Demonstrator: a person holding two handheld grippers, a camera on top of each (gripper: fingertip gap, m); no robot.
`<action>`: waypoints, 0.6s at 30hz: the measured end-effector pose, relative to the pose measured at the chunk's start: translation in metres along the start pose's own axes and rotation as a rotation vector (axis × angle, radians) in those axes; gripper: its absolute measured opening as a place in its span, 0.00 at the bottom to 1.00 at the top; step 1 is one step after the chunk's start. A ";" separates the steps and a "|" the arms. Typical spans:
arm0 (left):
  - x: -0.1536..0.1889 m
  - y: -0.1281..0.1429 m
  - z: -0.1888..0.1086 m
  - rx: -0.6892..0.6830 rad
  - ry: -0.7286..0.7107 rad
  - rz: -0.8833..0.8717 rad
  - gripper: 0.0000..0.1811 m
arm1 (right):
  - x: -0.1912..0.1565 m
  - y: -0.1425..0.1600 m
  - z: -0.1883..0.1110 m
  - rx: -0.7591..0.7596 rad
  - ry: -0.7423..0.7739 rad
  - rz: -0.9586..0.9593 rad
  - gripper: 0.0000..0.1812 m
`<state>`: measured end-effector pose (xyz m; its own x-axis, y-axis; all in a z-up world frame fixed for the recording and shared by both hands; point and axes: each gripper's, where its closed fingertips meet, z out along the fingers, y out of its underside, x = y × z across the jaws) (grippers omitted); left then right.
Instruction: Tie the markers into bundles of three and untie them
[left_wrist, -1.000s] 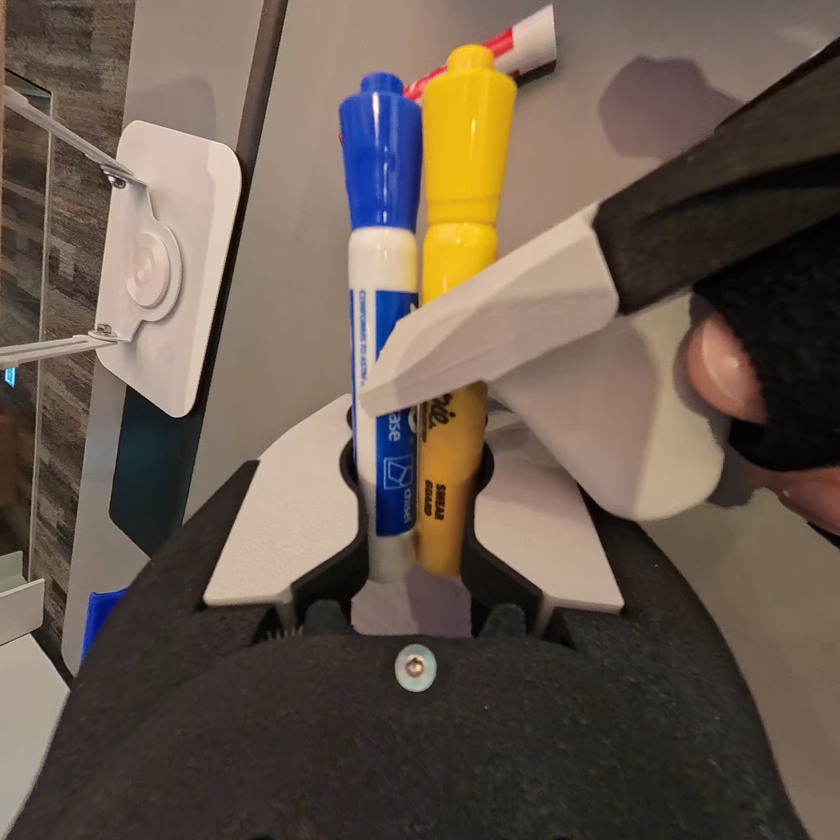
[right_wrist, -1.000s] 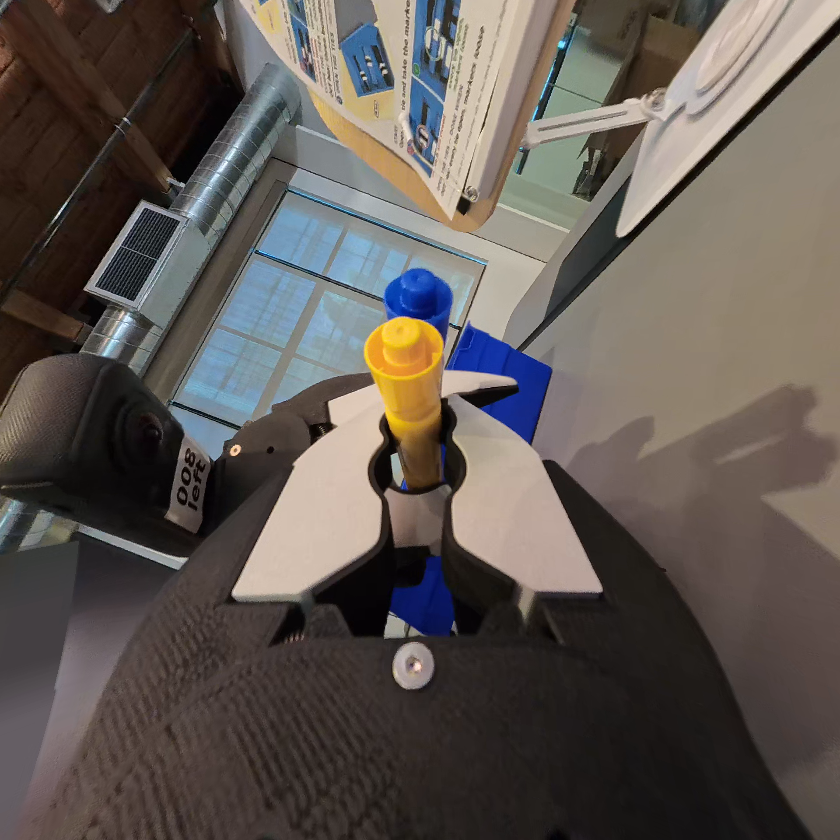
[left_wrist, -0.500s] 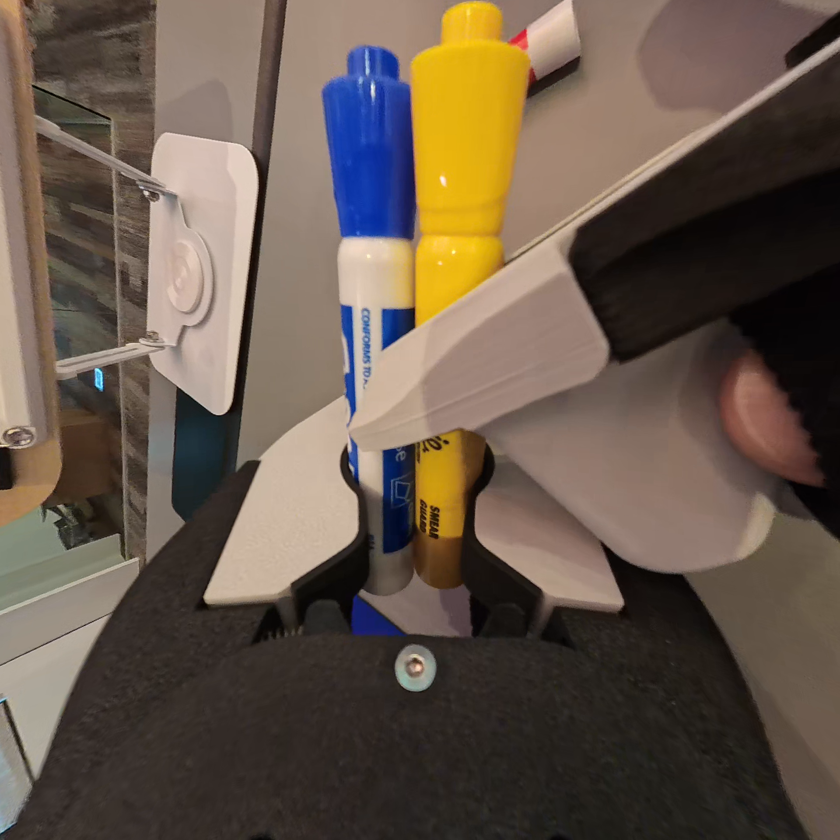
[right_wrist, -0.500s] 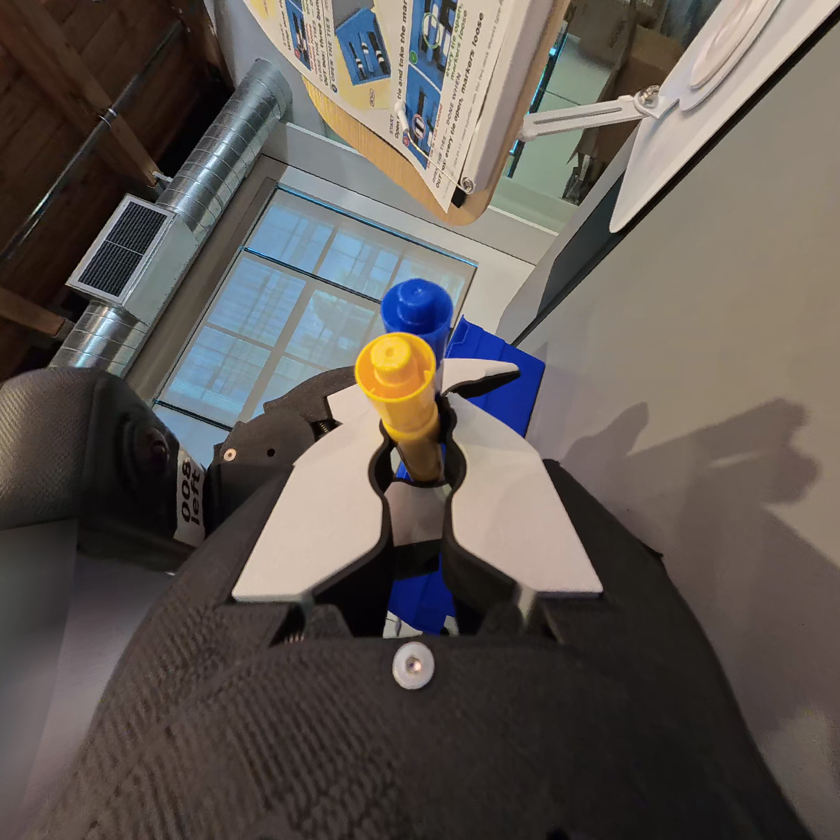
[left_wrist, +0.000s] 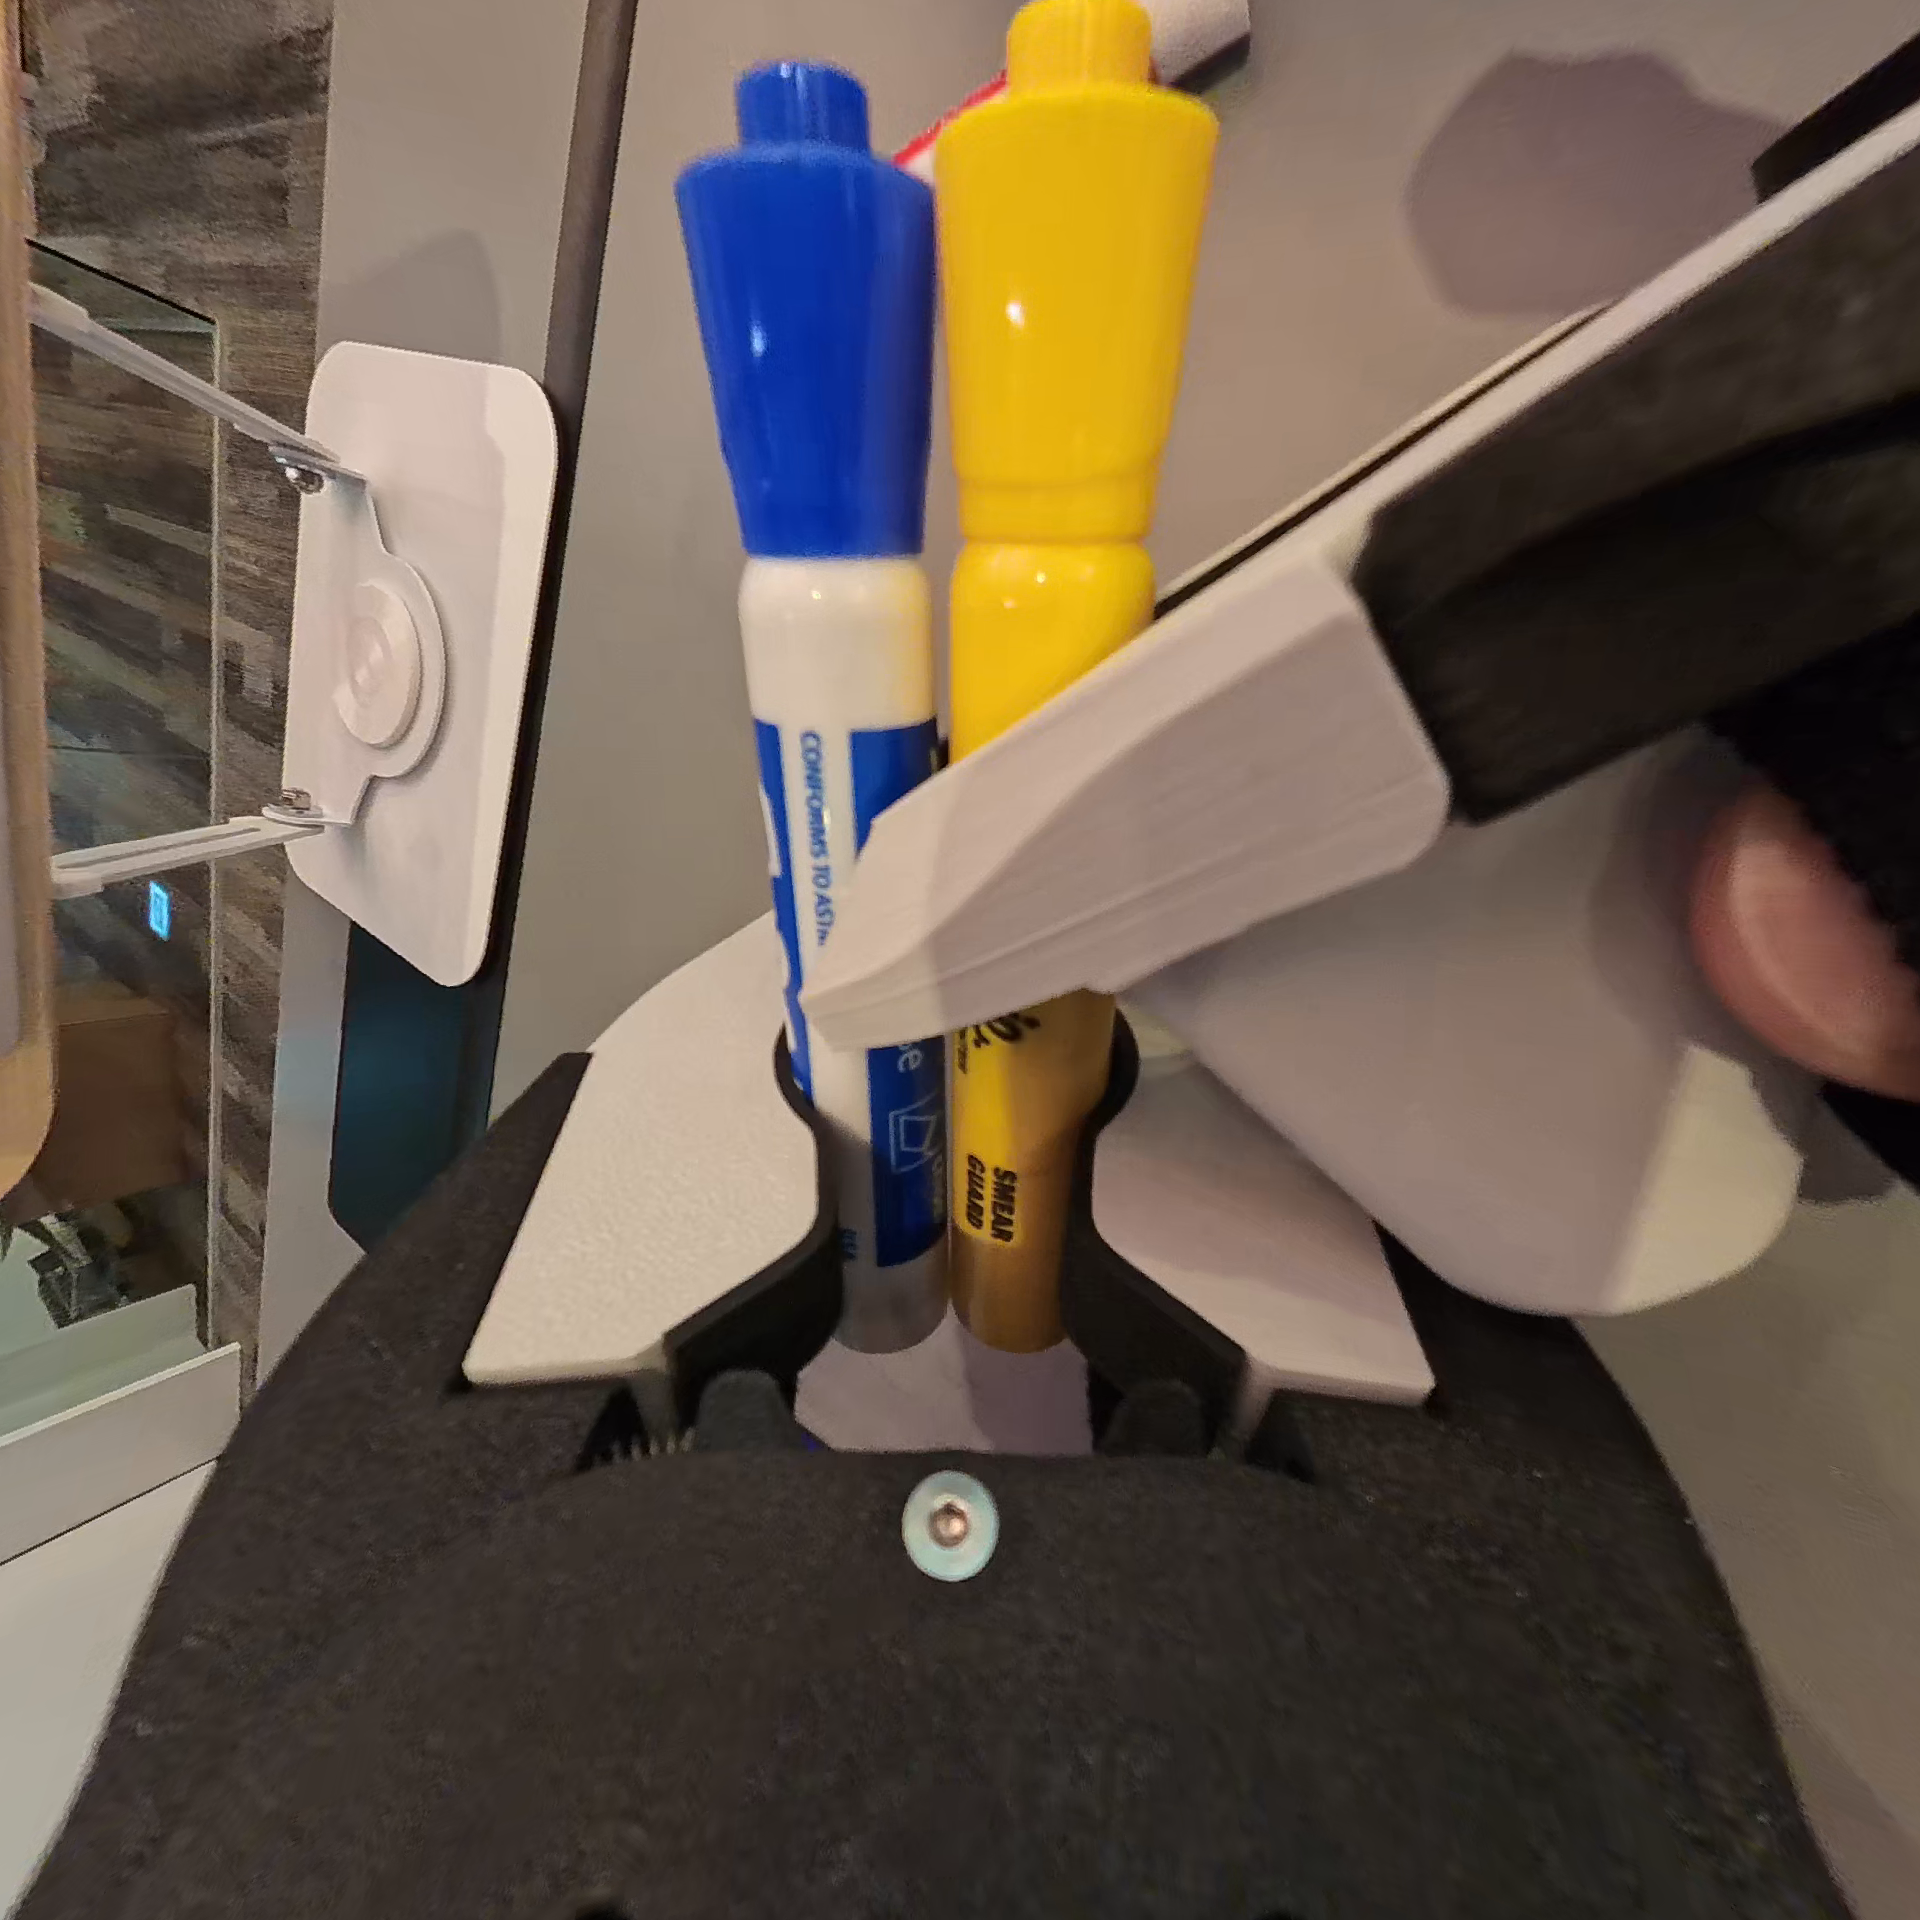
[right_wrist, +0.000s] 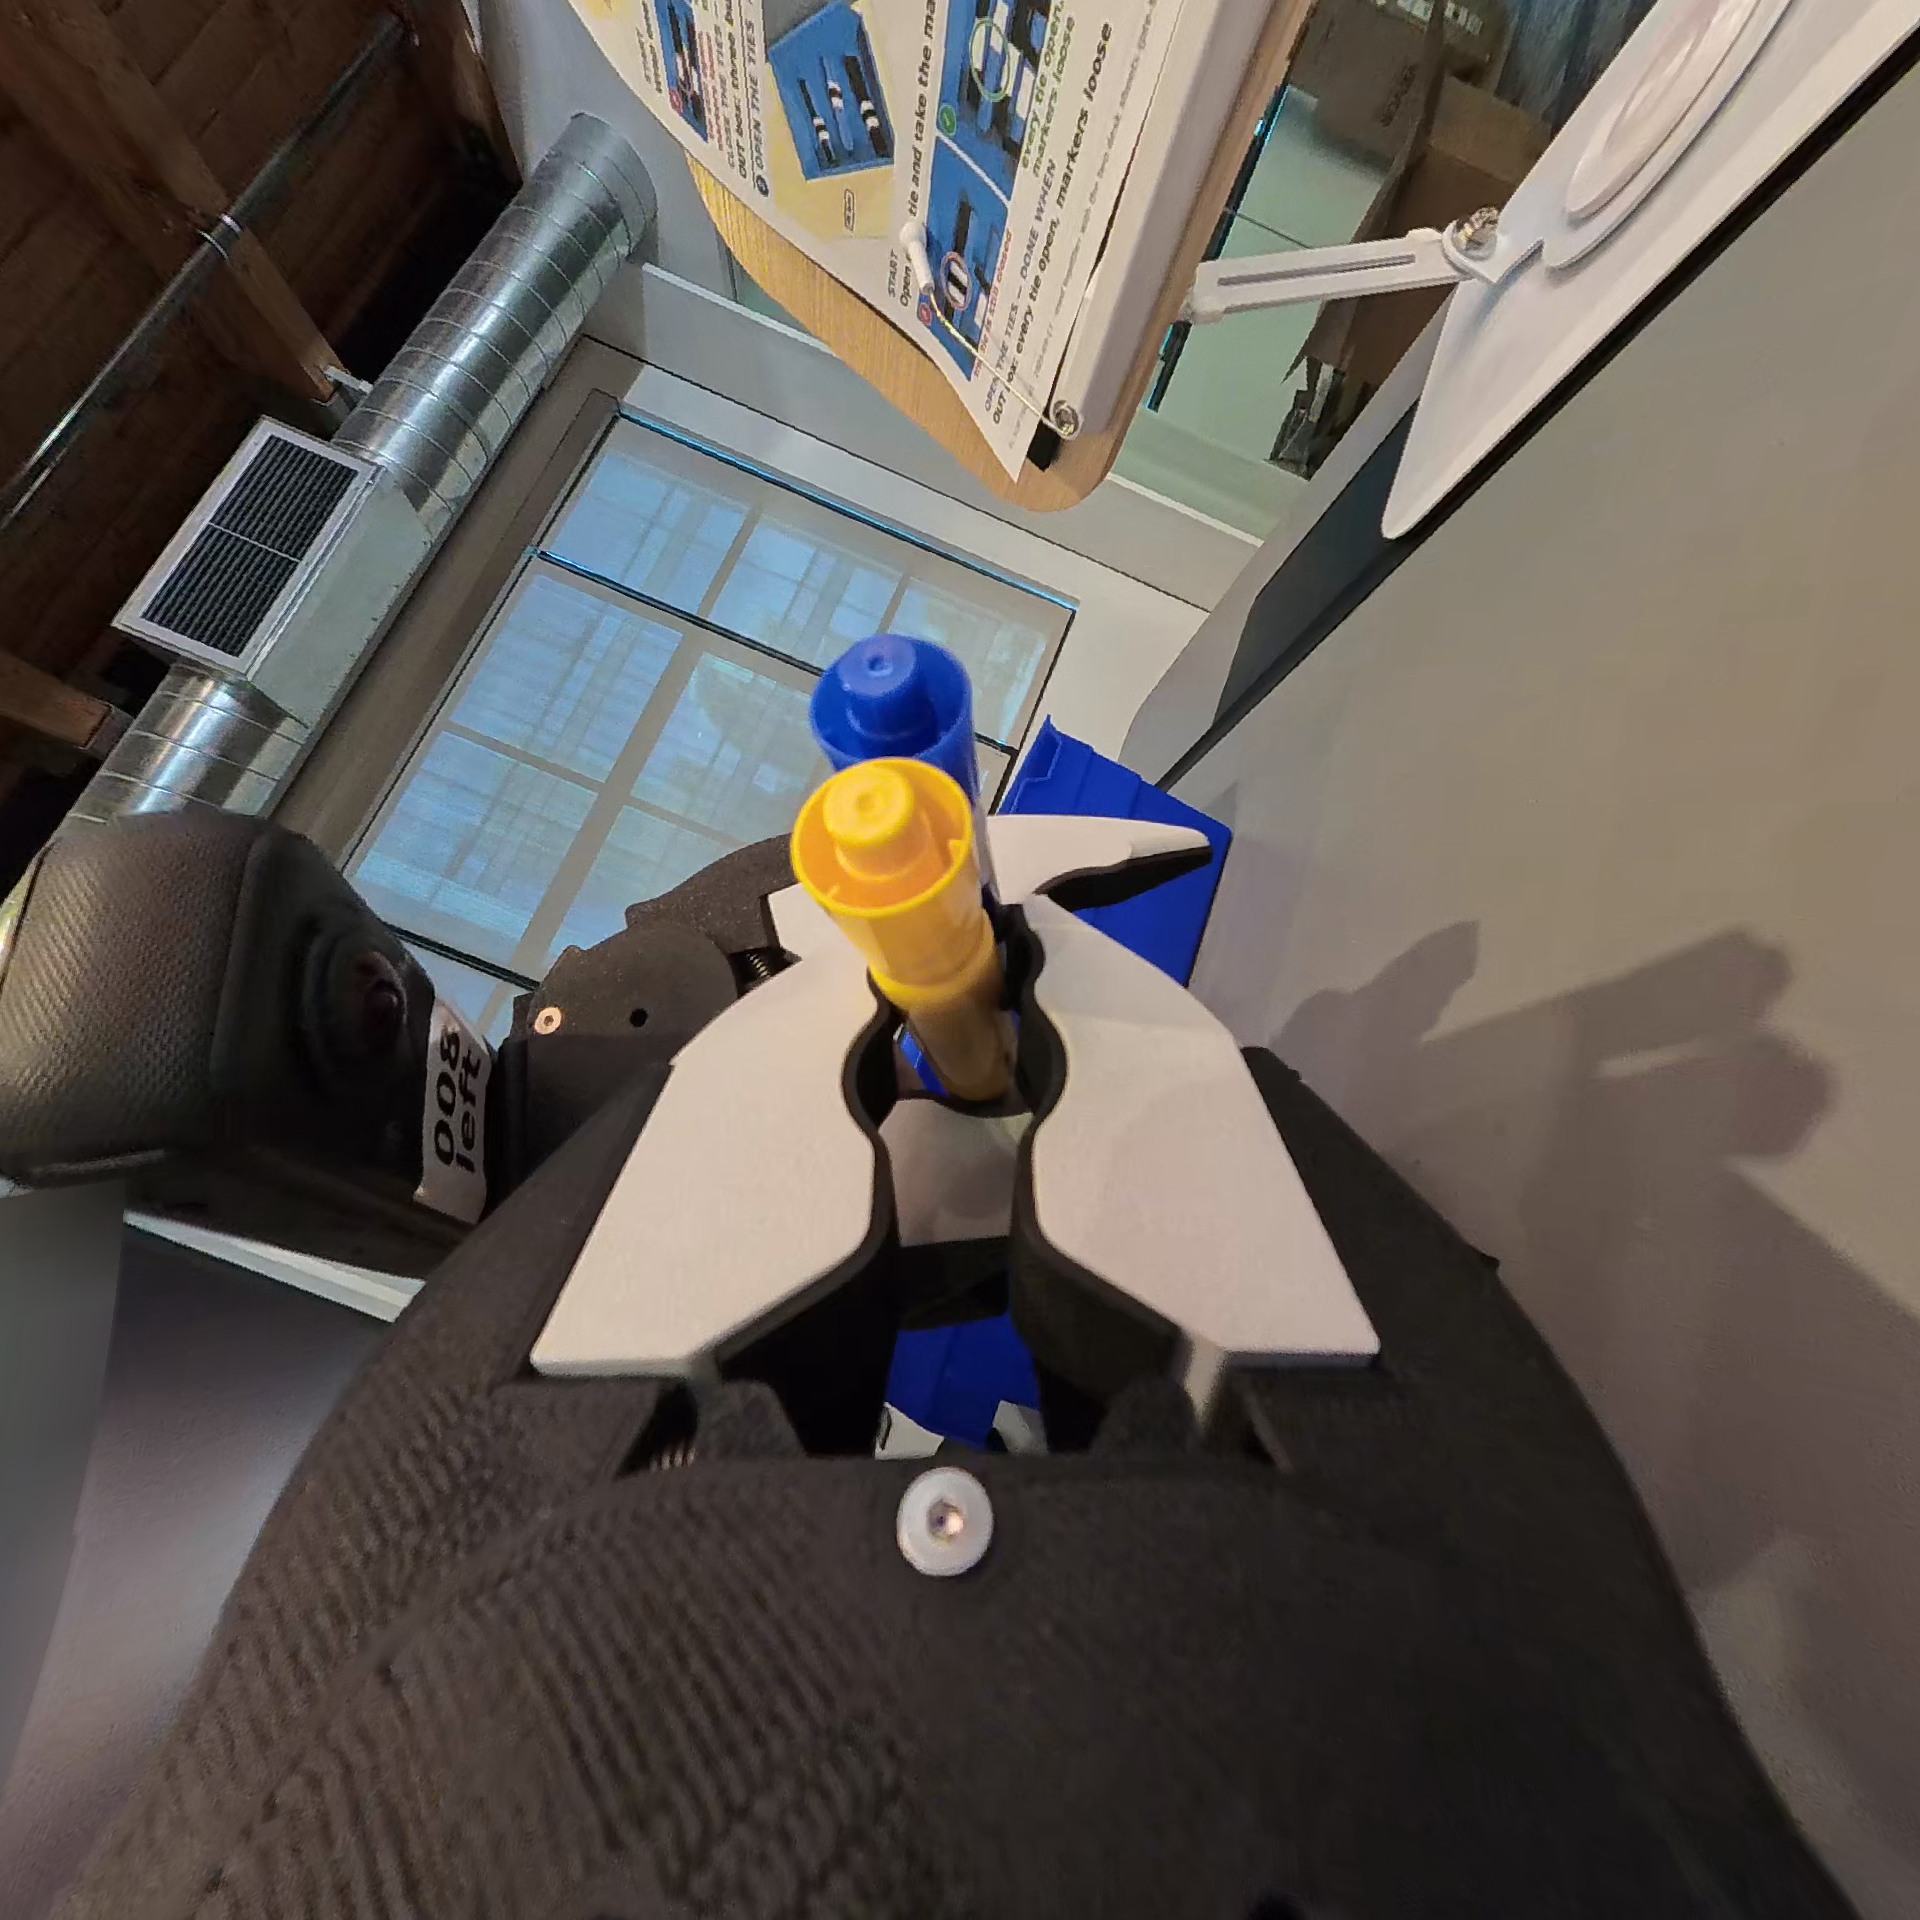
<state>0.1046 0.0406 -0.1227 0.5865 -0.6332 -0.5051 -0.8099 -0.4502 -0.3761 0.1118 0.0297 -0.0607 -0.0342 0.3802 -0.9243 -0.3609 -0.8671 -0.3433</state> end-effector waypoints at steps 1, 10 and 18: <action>0.001 0.000 0.000 -0.004 0.004 -0.005 0.26 | 0.000 0.000 0.000 0.002 0.001 -0.001 0.11; 0.002 0.004 0.000 -0.035 0.024 -0.008 0.27 | 0.000 0.002 0.000 0.003 0.006 -0.012 0.11; -0.003 0.000 -0.011 0.030 0.069 -0.045 0.24 | -0.011 0.001 0.004 -0.035 -0.034 -0.088 0.13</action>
<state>0.1033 0.0352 -0.1123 0.6193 -0.6549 -0.4331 -0.7815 -0.4609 -0.4205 0.1084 0.0259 -0.0501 -0.0355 0.4652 -0.8845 -0.3310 -0.8406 -0.4288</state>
